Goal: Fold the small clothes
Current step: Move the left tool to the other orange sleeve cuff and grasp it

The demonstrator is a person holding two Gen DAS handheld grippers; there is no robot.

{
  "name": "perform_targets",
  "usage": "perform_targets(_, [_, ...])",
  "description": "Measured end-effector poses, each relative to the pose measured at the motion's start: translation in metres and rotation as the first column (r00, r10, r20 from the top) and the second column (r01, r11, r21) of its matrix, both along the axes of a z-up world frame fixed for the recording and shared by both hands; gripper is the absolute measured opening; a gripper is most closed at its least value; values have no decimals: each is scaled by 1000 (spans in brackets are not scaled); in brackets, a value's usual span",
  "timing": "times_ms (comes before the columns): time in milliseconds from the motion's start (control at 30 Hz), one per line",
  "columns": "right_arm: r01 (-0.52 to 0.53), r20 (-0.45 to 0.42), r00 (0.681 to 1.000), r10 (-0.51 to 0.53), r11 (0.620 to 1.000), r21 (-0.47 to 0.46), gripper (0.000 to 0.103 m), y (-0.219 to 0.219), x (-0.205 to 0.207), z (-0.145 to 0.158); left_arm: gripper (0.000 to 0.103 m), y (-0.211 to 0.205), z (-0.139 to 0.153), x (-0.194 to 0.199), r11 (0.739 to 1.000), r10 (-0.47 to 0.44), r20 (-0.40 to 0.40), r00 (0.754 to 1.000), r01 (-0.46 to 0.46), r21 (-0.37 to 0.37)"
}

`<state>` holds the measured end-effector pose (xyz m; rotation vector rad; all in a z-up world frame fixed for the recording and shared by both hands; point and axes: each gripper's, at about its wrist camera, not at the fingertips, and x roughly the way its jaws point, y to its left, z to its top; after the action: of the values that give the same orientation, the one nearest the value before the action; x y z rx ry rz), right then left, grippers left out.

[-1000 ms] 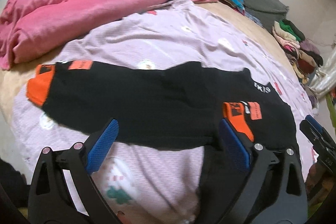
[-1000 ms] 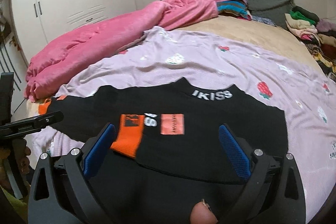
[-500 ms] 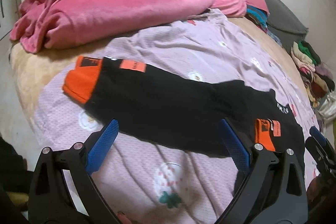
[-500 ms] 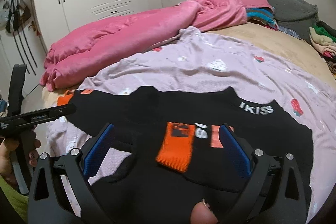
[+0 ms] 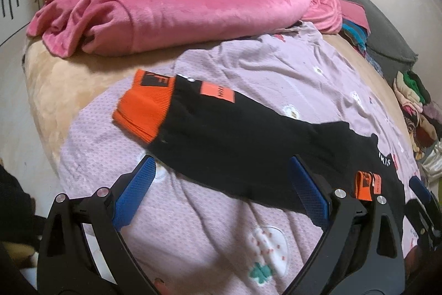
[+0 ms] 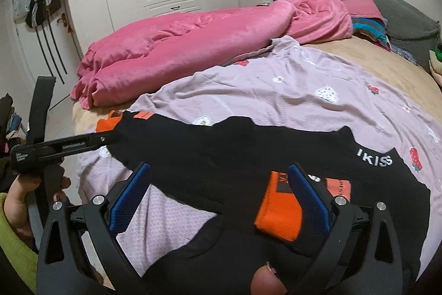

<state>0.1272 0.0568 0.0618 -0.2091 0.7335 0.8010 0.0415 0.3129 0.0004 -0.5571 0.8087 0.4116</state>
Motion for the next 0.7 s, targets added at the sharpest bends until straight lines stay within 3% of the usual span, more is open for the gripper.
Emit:
perform_targets(300, [16,-36,999,-17,1000,-6,98,-3,1,-11,89,43,-23,-6,993,107,8,994,-106,-46])
perform_targets(467, [57,-54,997,-57,998,-11,98,-21,7,-15,75,57,-34,-1,985,146,26,989,-143,-94])
perform_targets(567, [81,-51,995,-81,997,-12,98,-31,11,-14,54,62,-37,6,981,167,33,985,-163,-105])
perform_targets(600, [91,-50,995,-91,996,-10,98,-36,12,-14,41,63,-38,8,980,173,27,985,-170,-99])
perform_targets(633, [101,-49,994,-101,995,-8,98,-41,13,-13,21,65,-38,9,980,177,23,984,-174,-95])
perform_targets(700, [120,-45,992,-120,993,-4,98,-52,15,-12,13,66,-35,10,979,175,43,984,-169,-116])
